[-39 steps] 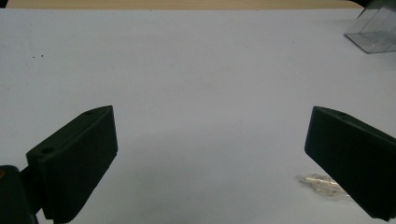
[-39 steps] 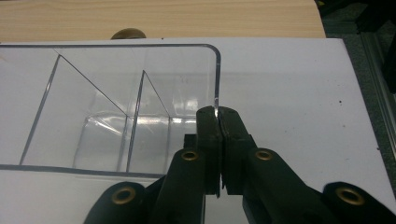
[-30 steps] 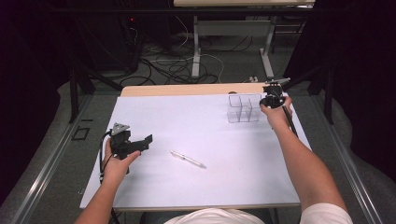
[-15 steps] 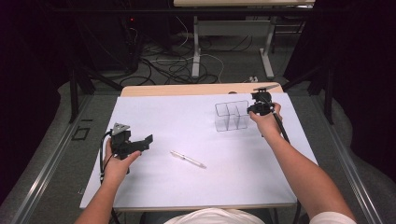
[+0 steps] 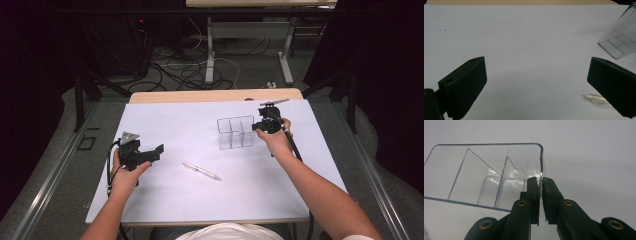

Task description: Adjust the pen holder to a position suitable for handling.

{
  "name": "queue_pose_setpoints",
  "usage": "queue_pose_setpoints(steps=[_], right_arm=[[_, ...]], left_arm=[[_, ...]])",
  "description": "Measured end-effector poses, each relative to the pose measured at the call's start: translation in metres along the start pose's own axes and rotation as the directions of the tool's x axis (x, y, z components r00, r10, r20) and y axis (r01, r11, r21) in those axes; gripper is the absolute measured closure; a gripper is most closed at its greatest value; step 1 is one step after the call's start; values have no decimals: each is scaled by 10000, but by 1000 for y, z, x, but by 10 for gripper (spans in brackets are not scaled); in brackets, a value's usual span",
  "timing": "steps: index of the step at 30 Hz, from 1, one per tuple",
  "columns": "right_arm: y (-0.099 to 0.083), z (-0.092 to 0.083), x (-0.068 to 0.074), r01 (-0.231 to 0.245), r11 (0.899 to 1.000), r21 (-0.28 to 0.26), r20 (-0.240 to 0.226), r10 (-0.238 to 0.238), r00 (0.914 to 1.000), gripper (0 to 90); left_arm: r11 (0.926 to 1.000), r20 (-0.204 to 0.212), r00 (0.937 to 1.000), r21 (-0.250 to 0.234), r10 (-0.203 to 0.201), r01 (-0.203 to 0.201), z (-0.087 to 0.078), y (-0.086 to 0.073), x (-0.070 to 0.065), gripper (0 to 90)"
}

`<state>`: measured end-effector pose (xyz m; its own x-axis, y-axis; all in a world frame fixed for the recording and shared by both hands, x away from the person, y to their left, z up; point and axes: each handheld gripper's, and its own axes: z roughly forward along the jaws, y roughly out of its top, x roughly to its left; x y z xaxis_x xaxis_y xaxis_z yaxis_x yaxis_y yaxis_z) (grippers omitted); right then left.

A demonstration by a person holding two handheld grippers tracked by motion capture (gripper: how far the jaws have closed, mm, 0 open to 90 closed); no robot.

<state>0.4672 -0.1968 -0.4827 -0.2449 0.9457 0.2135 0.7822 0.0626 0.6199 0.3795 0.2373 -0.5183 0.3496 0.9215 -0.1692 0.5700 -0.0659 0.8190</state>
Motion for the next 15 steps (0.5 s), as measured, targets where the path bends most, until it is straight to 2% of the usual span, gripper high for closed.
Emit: queue_pose_setpoints(steps=[2,6,11,14,15], right_arm=[[-1,0,3,-92,10000,-38,-81,91,9999,845],[-6,1,15,15,10000,-69,-392,-18,9992,835],[-9,1,22,52,10000,-26,-610,-53,9981,823],[-11,1,25,-87,10000,27,-802,89,9967,801],[-13,0,27,-174,9998,30,-1033,177,9945,775]], left_arm=[[10000,-7,10000,4,7,-7,0,0,0,26],[10000,-3,10000,-6,6,-6,0,0,0,26],[10000,-1,10000,-1,-3,3,0,0,0,26],[10000,9,10000,-2,5,-5,0,0,0,26],[10000,0,10000,-1,13,-13,0,0,0,27]])
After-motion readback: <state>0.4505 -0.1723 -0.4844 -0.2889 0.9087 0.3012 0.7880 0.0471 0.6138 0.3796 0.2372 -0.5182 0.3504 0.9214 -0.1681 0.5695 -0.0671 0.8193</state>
